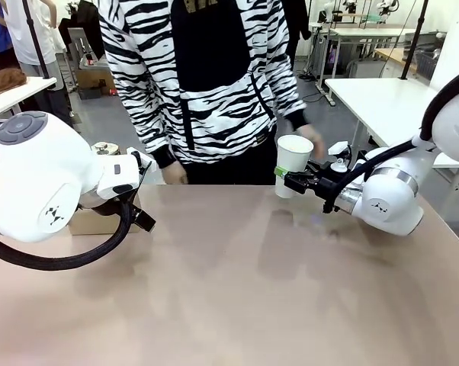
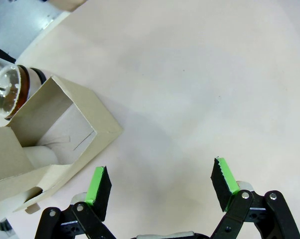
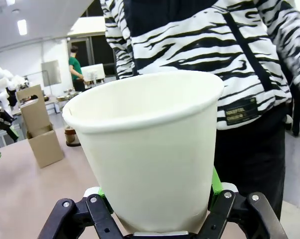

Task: Pour a drink into a cup and package it in a carrier.
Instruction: When a person places the Paper Cup Lid on the 600 ml Paper Cup , lift the 600 ml Paper Cup.

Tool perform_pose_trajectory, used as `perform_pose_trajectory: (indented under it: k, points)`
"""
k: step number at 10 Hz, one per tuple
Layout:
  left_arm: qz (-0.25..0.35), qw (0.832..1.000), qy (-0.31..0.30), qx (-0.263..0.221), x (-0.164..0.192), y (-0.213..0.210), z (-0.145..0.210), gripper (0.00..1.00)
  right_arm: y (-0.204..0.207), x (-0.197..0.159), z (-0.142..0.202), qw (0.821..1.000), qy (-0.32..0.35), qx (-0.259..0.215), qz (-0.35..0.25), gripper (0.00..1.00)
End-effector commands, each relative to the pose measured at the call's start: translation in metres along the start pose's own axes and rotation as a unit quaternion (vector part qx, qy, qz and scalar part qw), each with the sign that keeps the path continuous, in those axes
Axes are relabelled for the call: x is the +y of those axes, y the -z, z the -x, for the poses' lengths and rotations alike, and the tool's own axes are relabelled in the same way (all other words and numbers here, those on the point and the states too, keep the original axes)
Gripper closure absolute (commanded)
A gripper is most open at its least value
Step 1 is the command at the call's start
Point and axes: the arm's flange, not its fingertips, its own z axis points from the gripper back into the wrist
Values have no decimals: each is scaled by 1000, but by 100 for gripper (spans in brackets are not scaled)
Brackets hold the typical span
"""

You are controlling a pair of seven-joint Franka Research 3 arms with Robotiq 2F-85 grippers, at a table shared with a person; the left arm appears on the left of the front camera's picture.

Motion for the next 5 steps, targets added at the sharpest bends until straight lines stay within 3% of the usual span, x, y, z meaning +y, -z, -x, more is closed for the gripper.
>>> perform_pose_trajectory:
  k: [1,5]
  points:
    - [1,1000,-1,-1,1,0,0,0,-1,3,-3,1000,-1,0,2,20]
    - [1,1000,-1,-1,1,0,0,0,-1,3,-3,1000,-1,0,2,20]
